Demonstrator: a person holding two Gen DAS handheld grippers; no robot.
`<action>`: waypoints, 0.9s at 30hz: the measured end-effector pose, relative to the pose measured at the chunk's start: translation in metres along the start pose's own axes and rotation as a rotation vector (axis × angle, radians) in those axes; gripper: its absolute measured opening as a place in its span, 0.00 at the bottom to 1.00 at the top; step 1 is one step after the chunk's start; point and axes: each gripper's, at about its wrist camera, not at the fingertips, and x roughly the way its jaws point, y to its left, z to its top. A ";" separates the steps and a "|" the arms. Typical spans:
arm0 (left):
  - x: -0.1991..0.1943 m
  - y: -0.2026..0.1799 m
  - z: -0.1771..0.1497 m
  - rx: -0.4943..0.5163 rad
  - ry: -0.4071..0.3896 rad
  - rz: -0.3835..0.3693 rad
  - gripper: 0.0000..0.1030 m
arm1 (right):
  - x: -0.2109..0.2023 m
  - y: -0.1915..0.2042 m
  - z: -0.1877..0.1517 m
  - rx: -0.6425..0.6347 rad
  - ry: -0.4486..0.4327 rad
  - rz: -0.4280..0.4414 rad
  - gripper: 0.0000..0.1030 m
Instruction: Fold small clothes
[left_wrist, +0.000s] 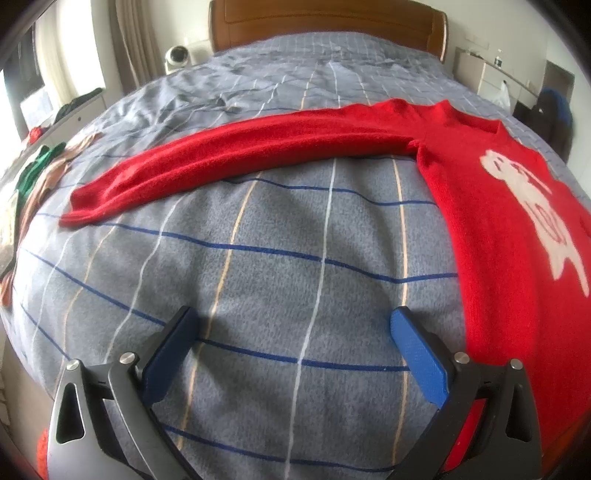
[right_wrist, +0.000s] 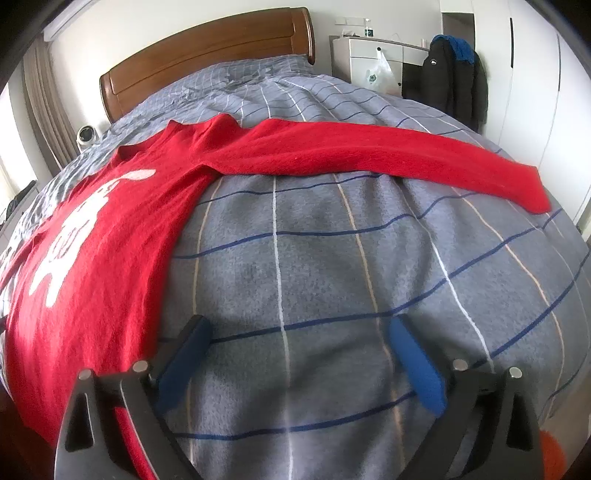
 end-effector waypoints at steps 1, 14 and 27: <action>0.000 0.000 0.000 0.001 -0.002 0.001 1.00 | 0.000 0.000 0.000 -0.001 0.000 -0.001 0.94; 0.002 -0.001 0.001 -0.003 0.003 0.005 1.00 | 0.001 0.003 -0.001 -0.013 0.002 -0.012 0.97; 0.004 -0.001 0.002 -0.003 0.005 0.008 1.00 | 0.003 0.004 0.001 -0.022 0.001 -0.021 0.98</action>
